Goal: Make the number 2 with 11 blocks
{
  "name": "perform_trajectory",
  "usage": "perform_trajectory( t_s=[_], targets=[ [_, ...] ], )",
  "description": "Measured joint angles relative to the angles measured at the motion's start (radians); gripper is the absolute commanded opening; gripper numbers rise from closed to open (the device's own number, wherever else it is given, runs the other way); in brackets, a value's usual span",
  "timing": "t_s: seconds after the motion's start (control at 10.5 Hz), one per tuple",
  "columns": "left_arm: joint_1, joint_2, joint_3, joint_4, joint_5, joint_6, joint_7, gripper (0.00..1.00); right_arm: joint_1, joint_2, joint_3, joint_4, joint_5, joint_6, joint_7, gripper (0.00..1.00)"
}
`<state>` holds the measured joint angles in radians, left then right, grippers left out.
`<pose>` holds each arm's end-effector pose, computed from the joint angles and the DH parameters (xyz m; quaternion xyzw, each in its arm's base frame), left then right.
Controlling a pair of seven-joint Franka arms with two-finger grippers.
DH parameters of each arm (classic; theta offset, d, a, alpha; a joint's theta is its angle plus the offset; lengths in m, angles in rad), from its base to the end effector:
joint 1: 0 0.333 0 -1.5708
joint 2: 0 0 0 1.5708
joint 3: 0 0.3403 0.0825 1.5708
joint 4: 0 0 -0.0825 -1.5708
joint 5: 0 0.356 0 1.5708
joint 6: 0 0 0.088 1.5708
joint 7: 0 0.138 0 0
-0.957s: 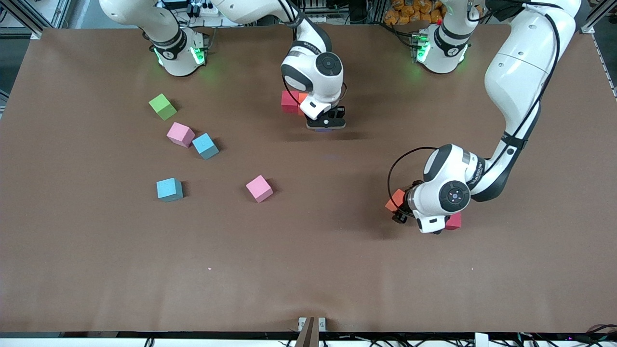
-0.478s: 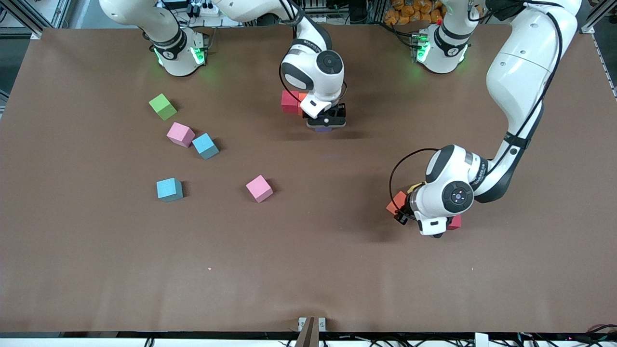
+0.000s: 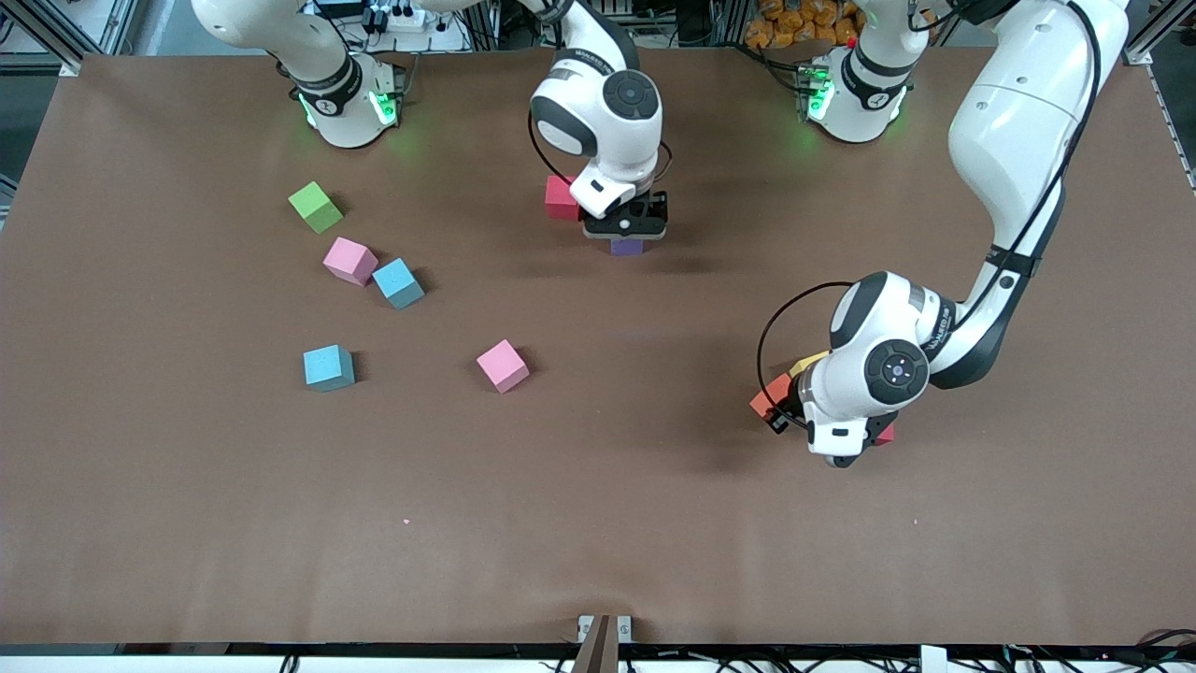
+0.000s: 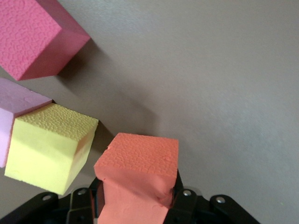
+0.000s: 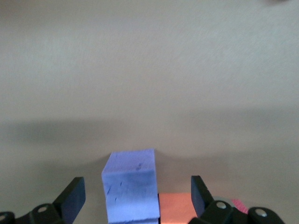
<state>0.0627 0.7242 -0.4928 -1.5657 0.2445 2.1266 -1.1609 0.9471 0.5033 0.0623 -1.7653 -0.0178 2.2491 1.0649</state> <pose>0.6443 -0.2222 0.2527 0.9392 0.3362 -0.0678 0.0172 0.3486 0.5457 0.2866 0.9996 -0.0258 -0.0117 0.0038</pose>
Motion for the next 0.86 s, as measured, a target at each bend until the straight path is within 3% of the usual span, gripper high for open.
perform_trajectory(
  t_s=[0.38, 0.86],
  targets=[
    [-0.062, -0.002, -0.032, -0.003, 0.0, -0.005, 0.085, 0.24, -0.153, -0.021, -0.004, 0.0, -0.005, -0.015, -0.157, 1.0],
    [-0.216, 0.005, -0.031, -0.011, 0.012, -0.007, 0.137, 0.24, -0.347, -0.021, -0.007, -0.005, -0.007, -0.02, -0.632, 1.0]
  ],
)
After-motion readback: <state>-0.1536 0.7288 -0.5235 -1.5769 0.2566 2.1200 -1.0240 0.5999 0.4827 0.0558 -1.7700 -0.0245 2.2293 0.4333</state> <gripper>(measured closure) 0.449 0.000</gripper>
